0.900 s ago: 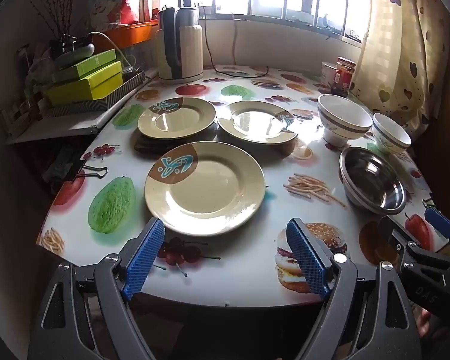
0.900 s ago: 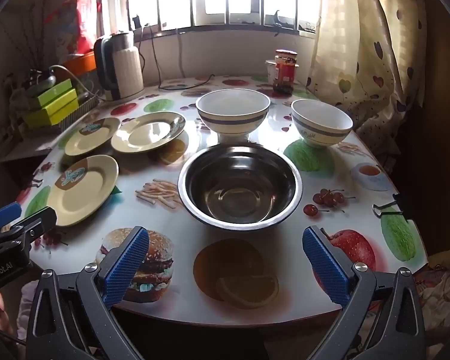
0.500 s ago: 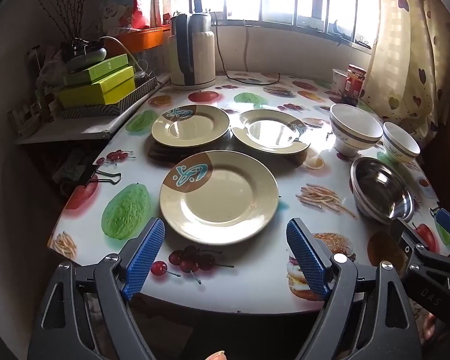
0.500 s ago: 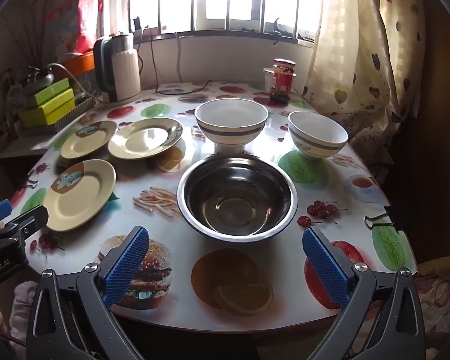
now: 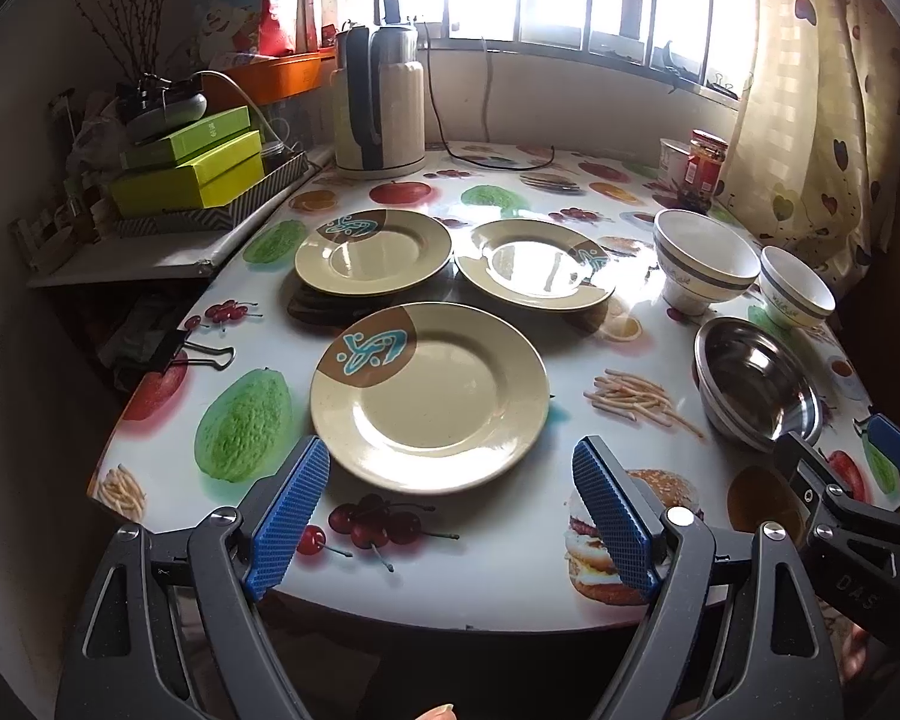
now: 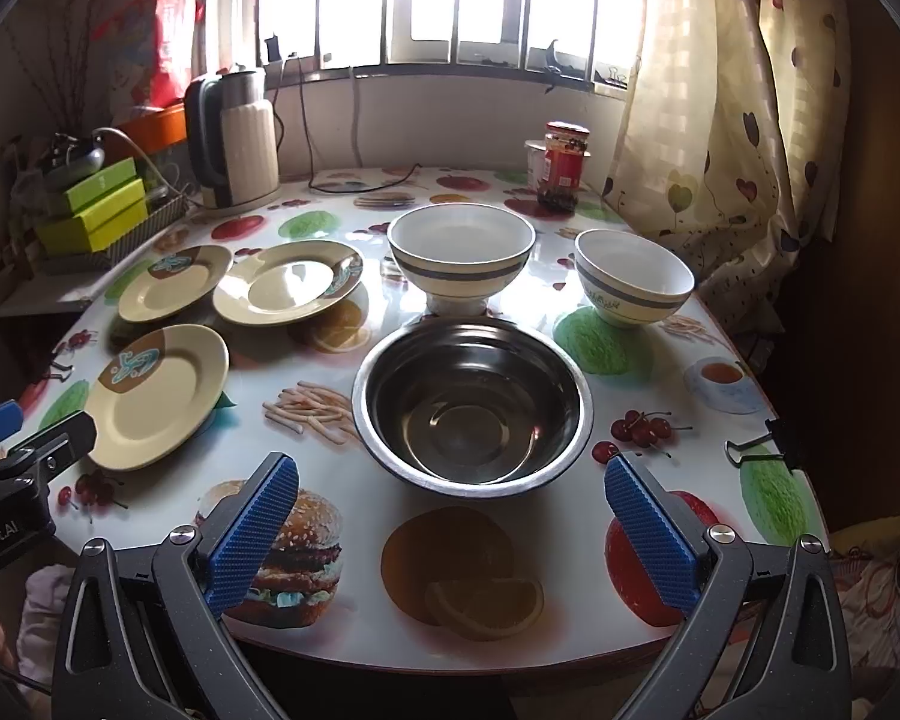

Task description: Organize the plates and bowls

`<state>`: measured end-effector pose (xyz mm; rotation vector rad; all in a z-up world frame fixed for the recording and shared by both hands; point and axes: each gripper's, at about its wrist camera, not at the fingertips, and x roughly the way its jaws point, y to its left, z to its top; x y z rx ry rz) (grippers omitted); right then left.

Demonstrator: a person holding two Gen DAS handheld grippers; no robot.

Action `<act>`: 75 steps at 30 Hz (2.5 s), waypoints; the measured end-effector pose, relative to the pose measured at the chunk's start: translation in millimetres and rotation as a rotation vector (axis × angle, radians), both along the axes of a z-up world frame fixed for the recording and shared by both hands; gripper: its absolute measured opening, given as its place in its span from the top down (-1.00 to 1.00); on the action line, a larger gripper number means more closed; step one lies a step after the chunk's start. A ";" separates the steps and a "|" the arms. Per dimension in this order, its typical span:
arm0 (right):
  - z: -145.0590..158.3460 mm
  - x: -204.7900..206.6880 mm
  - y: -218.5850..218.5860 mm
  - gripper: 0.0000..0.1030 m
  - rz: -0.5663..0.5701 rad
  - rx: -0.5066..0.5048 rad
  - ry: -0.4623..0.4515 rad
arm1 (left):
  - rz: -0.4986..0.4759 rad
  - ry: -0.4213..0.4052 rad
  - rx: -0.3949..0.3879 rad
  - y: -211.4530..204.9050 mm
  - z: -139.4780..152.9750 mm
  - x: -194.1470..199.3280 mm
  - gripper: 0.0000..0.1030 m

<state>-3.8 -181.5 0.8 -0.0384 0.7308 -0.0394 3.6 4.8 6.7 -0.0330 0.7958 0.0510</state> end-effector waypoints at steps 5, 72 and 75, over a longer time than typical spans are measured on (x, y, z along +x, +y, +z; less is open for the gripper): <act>0.1 0.1 0.6 -1.00 -0.003 -0.001 0.001 | -0.006 -0.006 0.000 -0.5 0.9 -0.1 -0.63; 24.3 60.6 30.4 -1.00 0.163 0.027 -0.022 | 0.068 0.034 -0.038 64.0 10.1 59.9 -0.63; 32.8 80.6 41.1 -1.00 0.206 0.039 -0.024 | 0.059 0.028 -0.011 79.3 15.2 75.4 -0.63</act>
